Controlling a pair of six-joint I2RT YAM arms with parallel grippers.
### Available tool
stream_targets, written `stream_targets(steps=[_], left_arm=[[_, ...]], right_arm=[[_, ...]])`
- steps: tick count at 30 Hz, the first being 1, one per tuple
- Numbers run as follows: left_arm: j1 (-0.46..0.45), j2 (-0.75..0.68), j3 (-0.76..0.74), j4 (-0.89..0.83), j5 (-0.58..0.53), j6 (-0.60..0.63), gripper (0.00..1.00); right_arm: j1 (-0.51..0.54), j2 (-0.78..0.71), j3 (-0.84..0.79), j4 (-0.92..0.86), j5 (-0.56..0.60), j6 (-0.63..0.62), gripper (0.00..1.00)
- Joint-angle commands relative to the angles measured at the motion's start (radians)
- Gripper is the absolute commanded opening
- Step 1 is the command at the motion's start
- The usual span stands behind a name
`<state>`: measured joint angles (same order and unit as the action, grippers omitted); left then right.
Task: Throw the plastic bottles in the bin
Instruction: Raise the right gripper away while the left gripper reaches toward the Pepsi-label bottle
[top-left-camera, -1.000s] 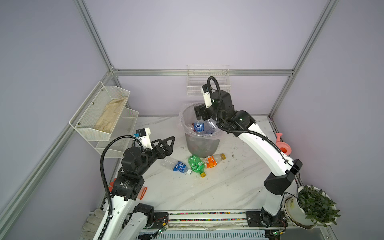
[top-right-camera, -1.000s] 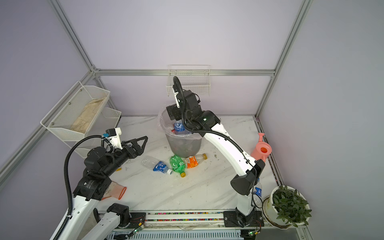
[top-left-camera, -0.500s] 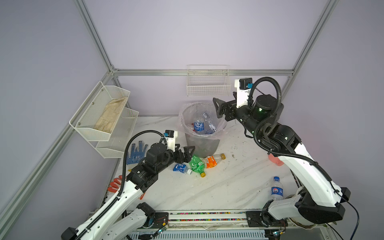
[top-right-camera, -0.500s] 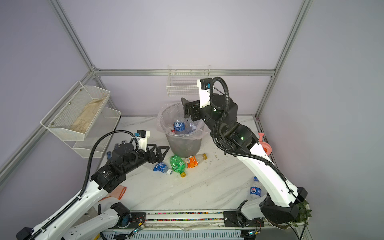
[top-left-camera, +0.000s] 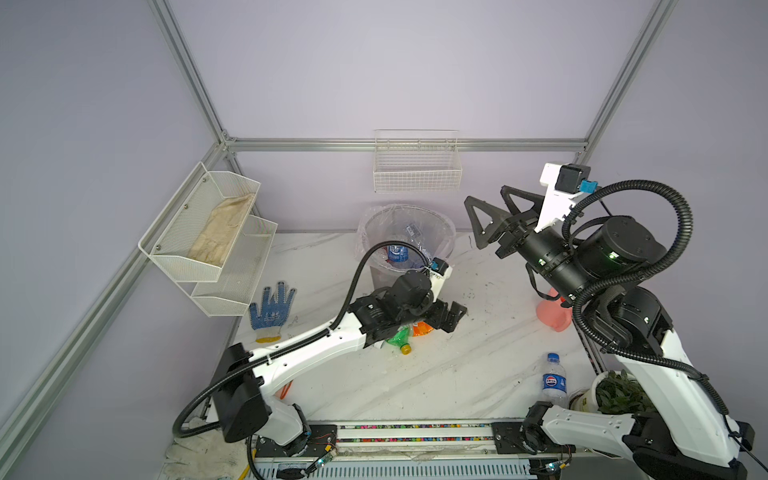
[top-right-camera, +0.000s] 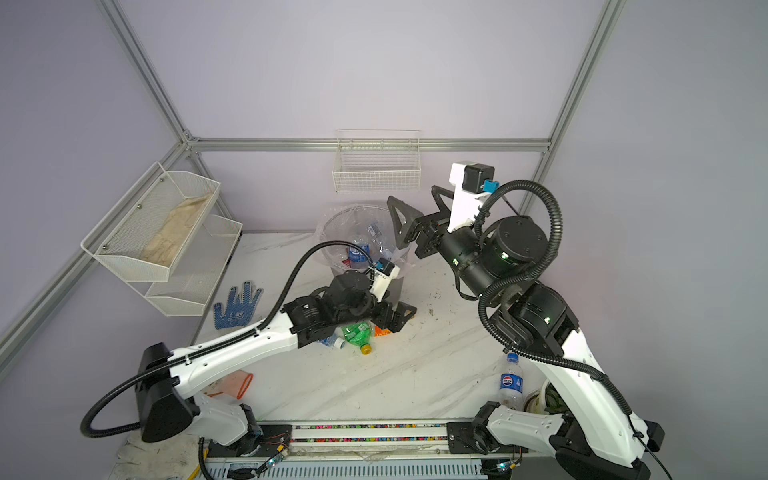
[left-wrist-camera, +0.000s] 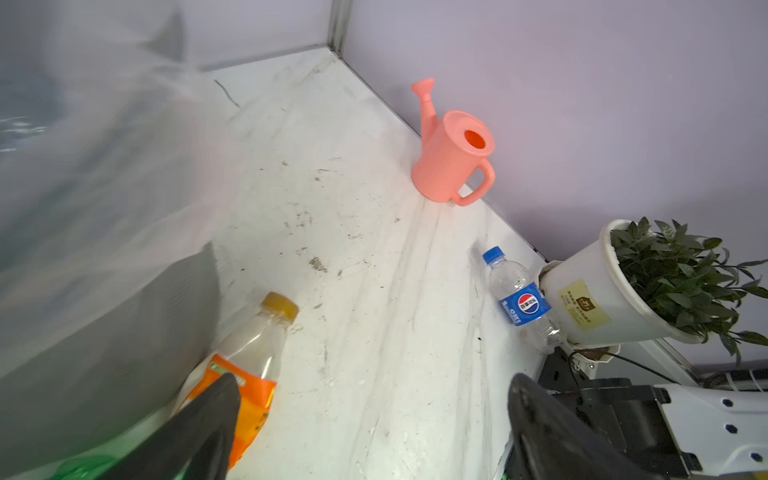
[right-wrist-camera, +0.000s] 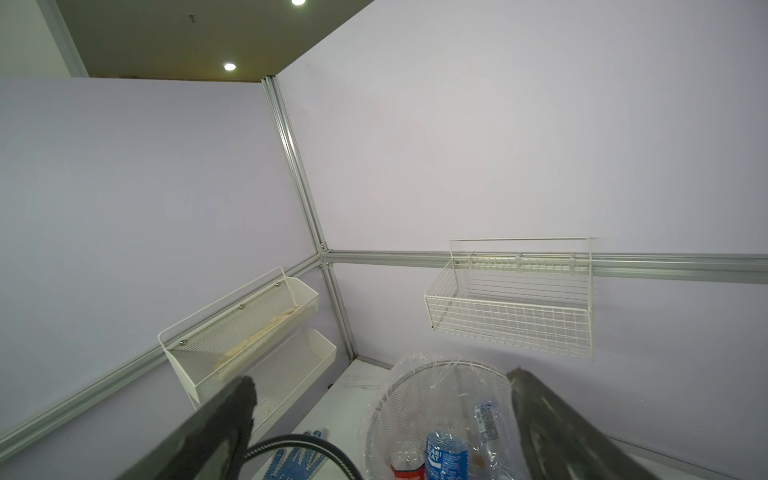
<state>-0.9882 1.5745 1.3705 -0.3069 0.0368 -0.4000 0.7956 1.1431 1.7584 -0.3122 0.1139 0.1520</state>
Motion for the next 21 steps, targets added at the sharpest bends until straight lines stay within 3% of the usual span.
stream_targets(steps=[1,10,14,18,21], left_arm=[[-0.043,0.123,0.200,0.007,0.078,0.005,0.97],[-0.137,0.594,0.654,-0.133,0.231,-0.004,0.97],[-0.181,0.758,0.848,-0.180,0.273,-0.005,0.97],[-0.212,0.871,0.963,-0.196,0.294,-0.030,0.99],[-0.227,0.933,1.008,-0.196,0.313,-0.057,1.00]], right_arm=[[0.001,0.002,0.029,-0.014,-0.040,0.079,0.98],[0.001,-0.018,0.029,-0.064,-0.001,0.246,0.98],[0.001,-0.077,-0.042,-0.064,0.076,0.331,0.98],[0.001,-0.117,-0.096,-0.145,0.231,0.440,0.97],[0.001,-0.092,-0.036,-0.431,0.518,0.634,0.98]])
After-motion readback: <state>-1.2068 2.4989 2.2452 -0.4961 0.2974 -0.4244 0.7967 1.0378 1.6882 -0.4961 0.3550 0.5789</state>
